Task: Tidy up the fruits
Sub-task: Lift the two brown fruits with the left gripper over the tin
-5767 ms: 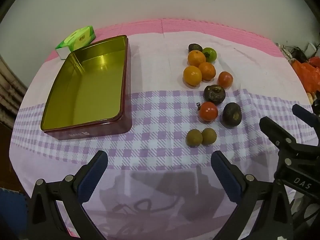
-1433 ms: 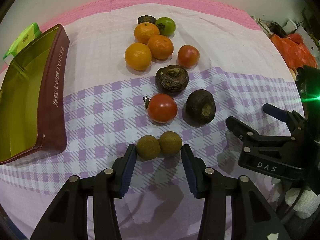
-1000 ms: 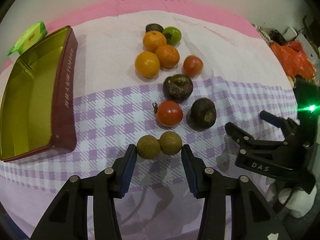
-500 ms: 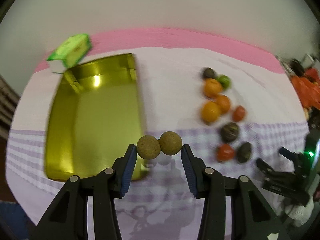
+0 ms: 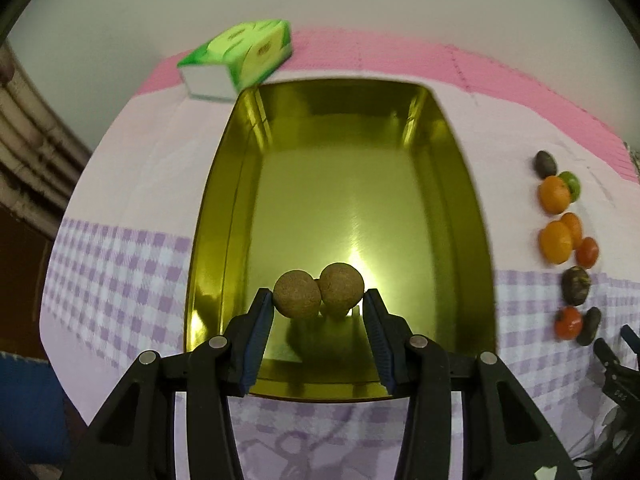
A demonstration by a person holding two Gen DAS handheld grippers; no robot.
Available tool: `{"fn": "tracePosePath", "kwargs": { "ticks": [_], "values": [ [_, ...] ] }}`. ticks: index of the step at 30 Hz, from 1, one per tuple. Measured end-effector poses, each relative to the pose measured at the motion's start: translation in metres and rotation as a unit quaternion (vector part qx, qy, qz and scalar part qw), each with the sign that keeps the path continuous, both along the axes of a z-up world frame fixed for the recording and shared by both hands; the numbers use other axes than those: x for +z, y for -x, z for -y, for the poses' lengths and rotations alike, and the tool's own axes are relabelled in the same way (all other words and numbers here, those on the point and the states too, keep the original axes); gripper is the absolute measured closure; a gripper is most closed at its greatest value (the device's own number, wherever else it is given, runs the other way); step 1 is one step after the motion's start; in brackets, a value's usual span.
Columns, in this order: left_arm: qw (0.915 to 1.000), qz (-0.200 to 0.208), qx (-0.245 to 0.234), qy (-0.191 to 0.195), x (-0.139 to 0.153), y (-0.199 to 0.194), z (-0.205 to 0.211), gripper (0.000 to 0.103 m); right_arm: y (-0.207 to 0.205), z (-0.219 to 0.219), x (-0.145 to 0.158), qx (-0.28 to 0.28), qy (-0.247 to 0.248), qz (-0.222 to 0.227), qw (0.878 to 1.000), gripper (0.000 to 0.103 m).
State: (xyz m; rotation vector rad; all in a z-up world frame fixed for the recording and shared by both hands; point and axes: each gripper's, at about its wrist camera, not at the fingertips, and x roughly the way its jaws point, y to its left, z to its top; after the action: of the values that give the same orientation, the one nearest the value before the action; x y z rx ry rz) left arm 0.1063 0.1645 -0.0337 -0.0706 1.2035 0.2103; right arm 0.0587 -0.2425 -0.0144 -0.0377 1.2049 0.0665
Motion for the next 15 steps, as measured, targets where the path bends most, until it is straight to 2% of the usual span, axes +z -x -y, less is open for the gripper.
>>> {"fn": "tracePosePath", "kwargs": {
  "ticks": [15],
  "values": [
    [0.9994,-0.028,0.020,-0.006,-0.023,0.008,-0.012,0.061,0.000,0.001,0.000,-0.008,0.001,0.005,1.000,0.000]
  ]
}}
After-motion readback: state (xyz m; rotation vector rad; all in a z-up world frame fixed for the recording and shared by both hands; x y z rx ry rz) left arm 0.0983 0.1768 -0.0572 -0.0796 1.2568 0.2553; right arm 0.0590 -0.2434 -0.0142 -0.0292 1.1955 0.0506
